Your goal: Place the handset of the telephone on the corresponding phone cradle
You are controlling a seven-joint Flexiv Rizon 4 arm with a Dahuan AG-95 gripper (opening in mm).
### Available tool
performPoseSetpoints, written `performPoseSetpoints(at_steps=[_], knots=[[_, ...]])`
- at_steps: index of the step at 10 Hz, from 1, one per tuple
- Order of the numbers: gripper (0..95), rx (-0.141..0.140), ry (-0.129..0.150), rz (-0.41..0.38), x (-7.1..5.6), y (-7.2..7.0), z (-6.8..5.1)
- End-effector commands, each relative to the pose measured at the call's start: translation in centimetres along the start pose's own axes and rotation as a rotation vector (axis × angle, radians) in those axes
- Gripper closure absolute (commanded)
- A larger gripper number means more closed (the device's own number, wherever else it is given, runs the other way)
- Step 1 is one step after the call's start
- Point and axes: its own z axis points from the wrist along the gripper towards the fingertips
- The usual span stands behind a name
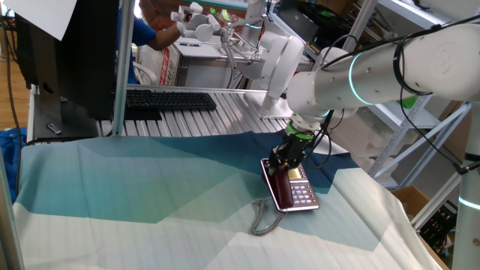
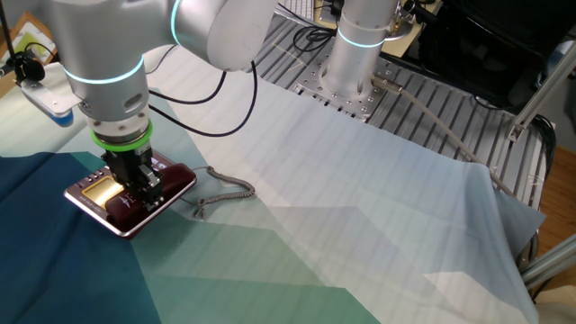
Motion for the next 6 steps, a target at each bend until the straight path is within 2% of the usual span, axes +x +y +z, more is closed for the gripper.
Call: performPoseSetpoints(at_steps=[1,5,6], knots=[[95.0,0.012,-0.008,-0.052,-0.05,0.08,0.13],[95.0,0.012,-0.011,-0.065,-0.12,0.25,0.37],[95.0,0.004,-0.008,-0.068,-0.13,0.31,0.44]])
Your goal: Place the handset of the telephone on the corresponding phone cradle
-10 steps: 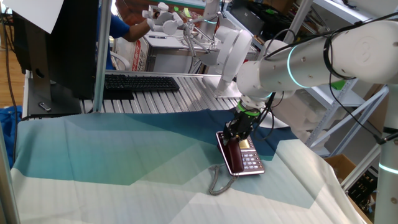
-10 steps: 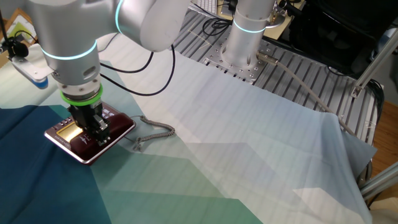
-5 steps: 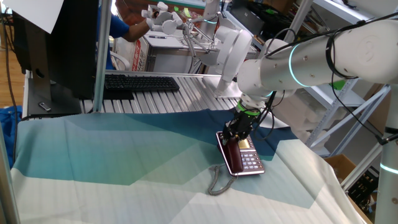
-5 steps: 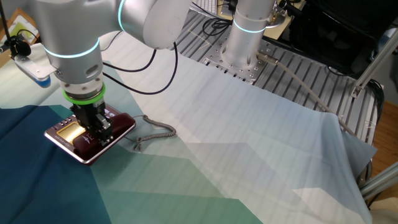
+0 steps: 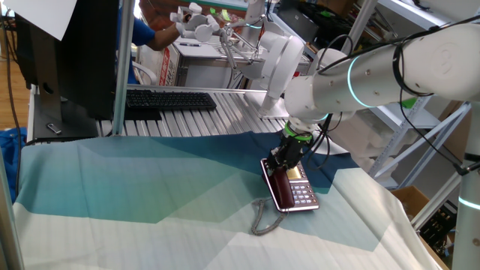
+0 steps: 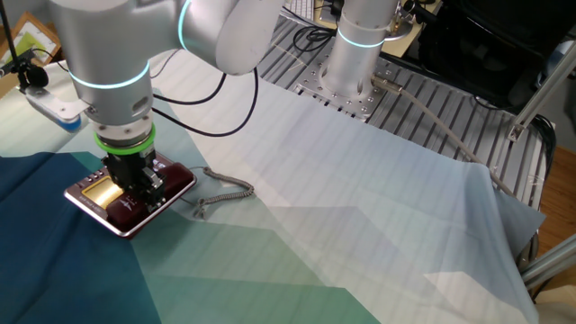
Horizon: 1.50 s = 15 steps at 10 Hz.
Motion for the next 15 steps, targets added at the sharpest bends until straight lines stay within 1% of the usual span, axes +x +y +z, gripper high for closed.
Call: performPoseSetpoints(at_steps=[1,2,3,4,7,13,15], knots=[[95.0,-0.015,0.003,-0.005,-0.12,0.1,0.12],[95.0,-0.026,0.003,-0.008,-0.13,0.17,0.17],[95.0,-0.028,0.004,-0.007,-0.12,0.27,0.18],[95.0,-0.023,0.006,-0.001,-0.04,0.56,0.12],[95.0,-0.018,0.012,-0.005,-0.08,0.58,0.02],[95.0,0.001,0.004,-0.031,-0.14,0.6,0.15],[95.0,-0.002,0.003,-0.03,-0.19,0.65,0.31]])
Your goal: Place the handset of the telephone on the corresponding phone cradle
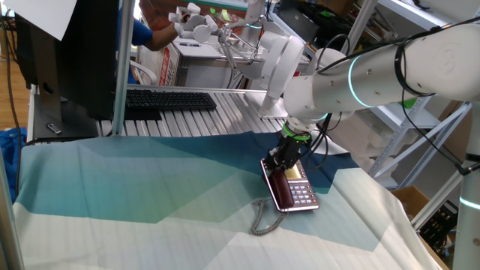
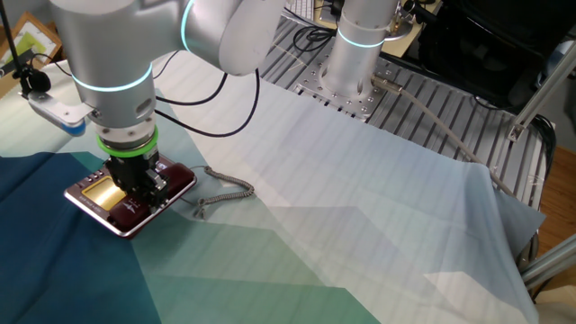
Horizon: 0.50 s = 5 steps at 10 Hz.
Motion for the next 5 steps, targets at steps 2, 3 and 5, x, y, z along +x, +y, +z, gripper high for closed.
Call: performPoseSetpoints(at_steps=[2,3,5], knots=[[95.0,-0.006,0.0,0.004,-0.13,0.06,0.2],[95.0,-0.006,0.0,0.007,-0.15,0.08,0.25],[57.0,0.012,0.0,0.045,-0.16,0.08,0.27]])
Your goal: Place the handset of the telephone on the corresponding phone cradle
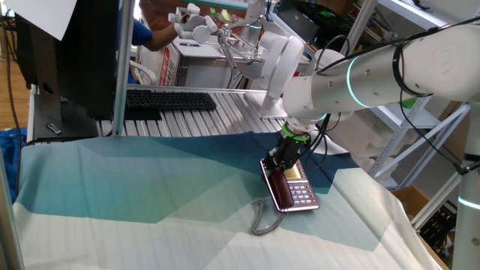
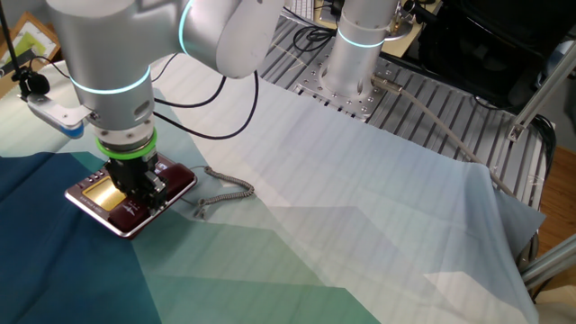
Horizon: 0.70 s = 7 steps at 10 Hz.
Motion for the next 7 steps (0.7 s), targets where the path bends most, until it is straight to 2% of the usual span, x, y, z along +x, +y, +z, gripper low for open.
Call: performPoseSetpoints(at_steps=[1,2,5,6,7], knots=[[19.0,0.031,0.002,0.052,0.07,0.02,-0.02],[0.0,0.03,0.009,0.063,0.07,0.02,-0.02],[0.0,0.032,0.011,0.063,0.08,0.02,-0.03],[0.0,0.037,0.019,0.055,0.1,0.0,-0.09],[0.0,0.042,0.041,0.047,0.17,-0.08,-0.33]])
